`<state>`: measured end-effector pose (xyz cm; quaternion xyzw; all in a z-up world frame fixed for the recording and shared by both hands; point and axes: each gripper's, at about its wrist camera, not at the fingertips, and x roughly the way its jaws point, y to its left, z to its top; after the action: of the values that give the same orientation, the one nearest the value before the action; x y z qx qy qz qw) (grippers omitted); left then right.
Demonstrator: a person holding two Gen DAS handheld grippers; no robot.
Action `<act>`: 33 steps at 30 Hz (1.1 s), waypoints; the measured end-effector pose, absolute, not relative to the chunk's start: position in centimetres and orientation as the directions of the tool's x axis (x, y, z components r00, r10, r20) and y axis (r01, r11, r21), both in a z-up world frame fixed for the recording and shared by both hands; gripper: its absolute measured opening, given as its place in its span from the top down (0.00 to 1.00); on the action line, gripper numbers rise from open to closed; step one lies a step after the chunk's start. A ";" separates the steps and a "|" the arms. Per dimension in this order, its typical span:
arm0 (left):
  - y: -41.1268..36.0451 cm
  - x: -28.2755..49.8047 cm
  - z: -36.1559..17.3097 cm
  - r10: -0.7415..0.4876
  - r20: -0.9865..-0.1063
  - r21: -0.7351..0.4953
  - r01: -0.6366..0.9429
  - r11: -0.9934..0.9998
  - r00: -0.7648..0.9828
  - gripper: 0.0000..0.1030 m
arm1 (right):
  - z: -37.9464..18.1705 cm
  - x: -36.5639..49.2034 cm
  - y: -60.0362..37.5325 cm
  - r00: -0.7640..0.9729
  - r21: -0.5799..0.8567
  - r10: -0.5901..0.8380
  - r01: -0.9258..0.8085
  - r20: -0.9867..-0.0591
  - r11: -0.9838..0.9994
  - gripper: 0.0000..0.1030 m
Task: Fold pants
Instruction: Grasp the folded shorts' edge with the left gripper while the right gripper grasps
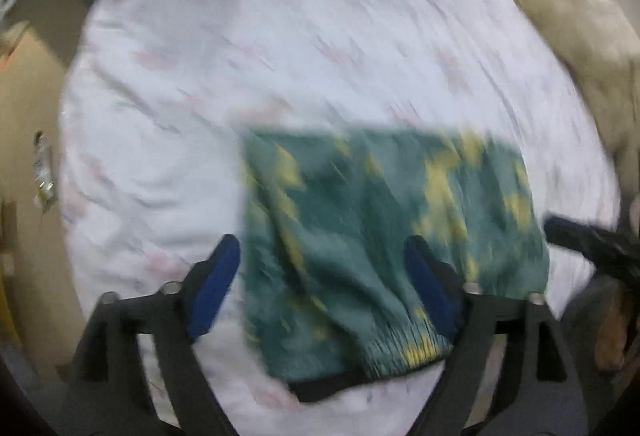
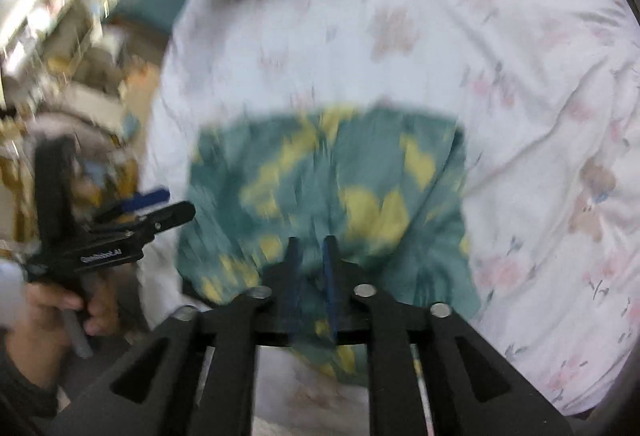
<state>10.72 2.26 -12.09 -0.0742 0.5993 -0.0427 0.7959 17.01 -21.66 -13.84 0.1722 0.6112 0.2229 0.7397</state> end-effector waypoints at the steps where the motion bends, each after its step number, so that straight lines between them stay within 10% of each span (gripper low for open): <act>1: 3.1 10.8 -11.8 -0.141 -0.939 -0.169 -0.063 0.984 0.312 0.15 | -13.5 17.1 -22.3 0.176 0.539 0.548 -0.103 -0.818 0.836 0.30; 12: 8.5 14.0 -12.9 -0.065 -0.911 -0.196 -0.288 0.937 0.408 0.12 | -13.6 21.4 -25.6 0.301 0.545 0.502 0.073 -0.810 0.835 0.23; 28: 5.8 17.7 -16.2 -0.180 -0.931 -0.230 -0.129 0.965 0.317 0.13 | -18.8 25.3 -27.0 0.173 0.444 0.425 0.084 -0.888 0.892 0.36; 33: 4.0 18.4 -18.1 -0.211 -0.946 -0.233 -0.064 0.970 0.245 0.44 | -20.5 25.2 -25.0 0.105 0.441 0.436 0.029 -0.894 0.897 0.42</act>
<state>18.45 4.04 -18.08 -0.1120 0.6126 -0.0471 0.7810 25.24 -25.00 -20.47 0.1781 0.6540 0.1410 0.7216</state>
